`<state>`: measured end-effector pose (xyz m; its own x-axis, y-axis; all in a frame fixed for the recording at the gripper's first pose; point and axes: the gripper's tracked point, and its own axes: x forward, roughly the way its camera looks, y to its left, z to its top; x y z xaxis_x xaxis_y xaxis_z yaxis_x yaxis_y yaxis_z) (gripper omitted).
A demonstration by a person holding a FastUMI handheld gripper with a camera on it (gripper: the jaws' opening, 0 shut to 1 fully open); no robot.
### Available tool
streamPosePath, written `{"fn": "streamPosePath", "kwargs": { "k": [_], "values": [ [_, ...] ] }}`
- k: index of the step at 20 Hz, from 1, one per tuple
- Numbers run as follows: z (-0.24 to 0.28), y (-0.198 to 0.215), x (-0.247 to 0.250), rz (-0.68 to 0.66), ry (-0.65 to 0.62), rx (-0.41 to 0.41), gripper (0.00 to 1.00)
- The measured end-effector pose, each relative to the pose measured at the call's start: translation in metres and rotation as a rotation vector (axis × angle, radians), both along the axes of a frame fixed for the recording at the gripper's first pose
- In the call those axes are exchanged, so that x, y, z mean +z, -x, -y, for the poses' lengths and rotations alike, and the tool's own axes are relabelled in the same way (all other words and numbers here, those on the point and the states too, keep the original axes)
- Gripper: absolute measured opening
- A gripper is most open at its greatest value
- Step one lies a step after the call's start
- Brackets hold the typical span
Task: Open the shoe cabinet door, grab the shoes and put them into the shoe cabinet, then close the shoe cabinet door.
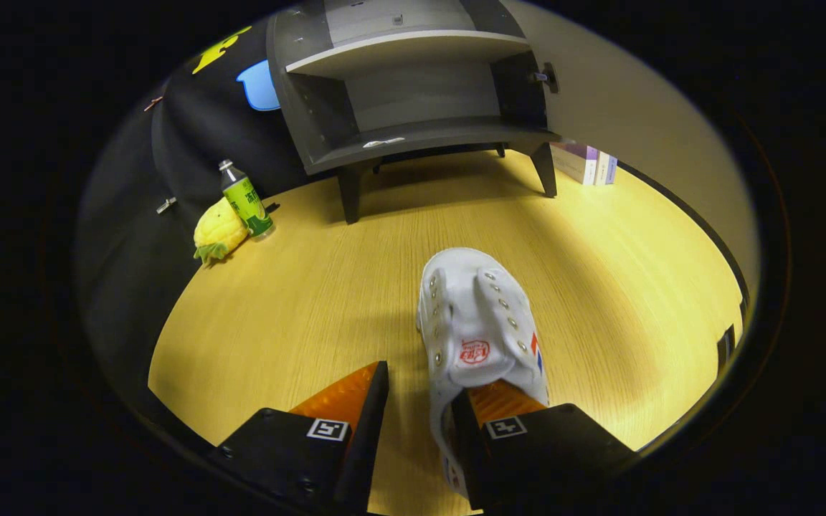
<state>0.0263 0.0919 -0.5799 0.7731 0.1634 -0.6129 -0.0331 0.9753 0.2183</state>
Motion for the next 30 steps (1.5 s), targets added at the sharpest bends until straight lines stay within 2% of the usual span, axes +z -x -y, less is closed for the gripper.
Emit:
{"fn": "streamPosePath", "kwargs": {
  "k": [2, 3, 5, 6, 8, 9, 15, 22, 30],
  "values": [
    [-0.001, -0.006, 0.0, 0.042, 0.014, -0.015, 0.54],
    [0.011, -0.009, 0.001, 0.076, 0.063, -0.051, 0.54],
    [0.021, -0.016, 0.0, 0.112, 0.093, -0.077, 0.21],
    [0.017, -0.028, -0.004, 0.141, 0.092, -0.062, 0.24],
    [0.015, -0.024, -0.003, 0.154, 0.133, -0.023, 0.1],
    [0.015, -0.027, -0.003, 0.15, 0.145, -0.003, 0.06],
    [0.024, -0.019, 0.056, 0.167, 0.112, 0.015, 0.05],
    [0.038, -0.008, 0.185, 0.243, 0.095, -0.019, 0.05],
    [0.046, -0.043, 0.328, 0.366, 0.069, -0.061, 0.05]
  ]
}}
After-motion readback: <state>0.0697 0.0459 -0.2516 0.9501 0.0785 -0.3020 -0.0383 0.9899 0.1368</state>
